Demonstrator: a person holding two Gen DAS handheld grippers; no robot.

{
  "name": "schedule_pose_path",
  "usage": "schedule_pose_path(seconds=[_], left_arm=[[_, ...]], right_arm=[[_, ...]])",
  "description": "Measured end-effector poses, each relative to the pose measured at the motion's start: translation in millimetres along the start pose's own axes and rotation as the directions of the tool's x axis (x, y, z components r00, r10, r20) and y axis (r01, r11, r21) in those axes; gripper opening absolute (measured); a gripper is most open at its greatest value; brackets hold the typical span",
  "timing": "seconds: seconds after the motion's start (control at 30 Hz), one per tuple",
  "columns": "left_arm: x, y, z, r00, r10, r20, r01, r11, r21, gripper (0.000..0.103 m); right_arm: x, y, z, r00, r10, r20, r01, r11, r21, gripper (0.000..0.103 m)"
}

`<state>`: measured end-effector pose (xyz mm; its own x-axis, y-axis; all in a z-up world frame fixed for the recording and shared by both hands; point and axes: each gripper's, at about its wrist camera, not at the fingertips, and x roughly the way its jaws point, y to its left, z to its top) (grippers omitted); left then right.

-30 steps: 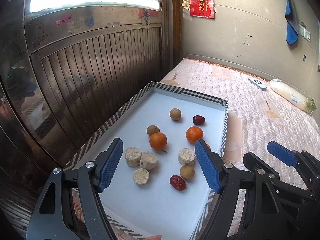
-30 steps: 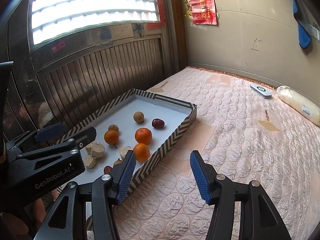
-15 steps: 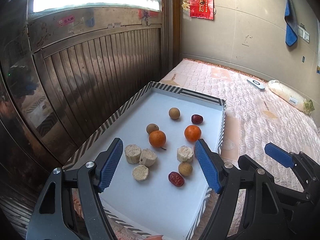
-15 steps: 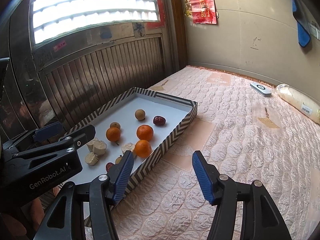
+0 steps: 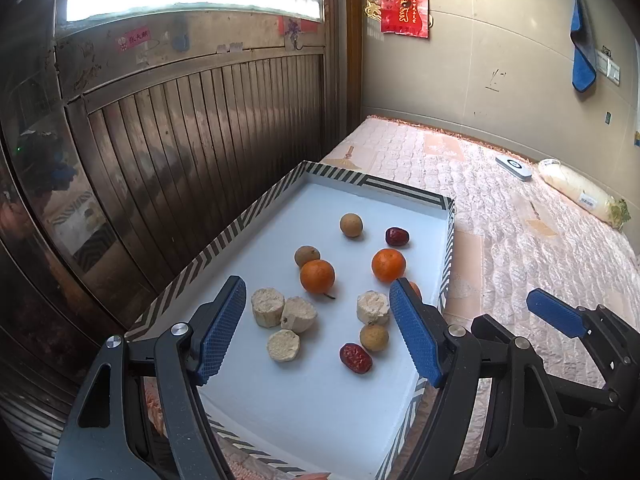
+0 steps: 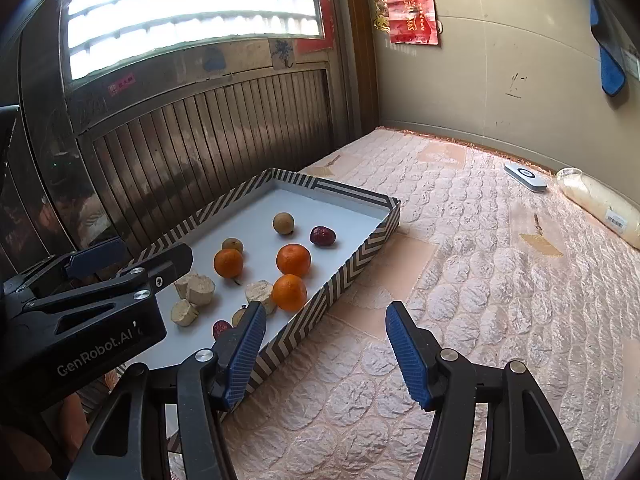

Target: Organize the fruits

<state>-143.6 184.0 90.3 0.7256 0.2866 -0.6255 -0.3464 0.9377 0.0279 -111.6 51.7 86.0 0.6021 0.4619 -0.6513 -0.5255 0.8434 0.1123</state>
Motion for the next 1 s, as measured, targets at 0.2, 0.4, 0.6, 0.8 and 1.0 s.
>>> schedule_pose_path(seconds=[0.2,0.4,0.6,0.8,1.0], left_arm=[[3.1,1.4,-0.4,1.0,0.003,-0.007,-0.003,1.0,-0.002,0.075],[5.0,0.6,-0.2,1.0,0.005,-0.01,-0.005,1.0,0.0,0.075],[8.4,-7.4,-0.1,0.999,-0.039,-0.021,0.039,0.999,0.0,0.075],[10.0,-50.0,3.5,0.991,-0.129,-0.019,0.13,0.989,0.073,0.075],[22.8,-120.7,6.8,0.963,-0.254,-0.095,0.265,0.955,0.131,0.075]], right_arm=[[1.1,-0.5,0.1,1.0,0.002,-0.002,-0.002,1.0,0.001,0.06],[3.2,0.2,-0.8,1.0,0.003,-0.008,-0.003,1.0,-0.002,0.06],[2.4,-6.9,-2.1,1.0,-0.007,-0.008,0.007,1.0,0.014,0.06],[-13.2,-43.0,-8.0,0.997,-0.075,-0.011,0.075,0.993,0.086,0.06],[-40.0,-105.3,-23.0,0.973,-0.226,-0.043,0.23,0.958,0.169,0.061]])
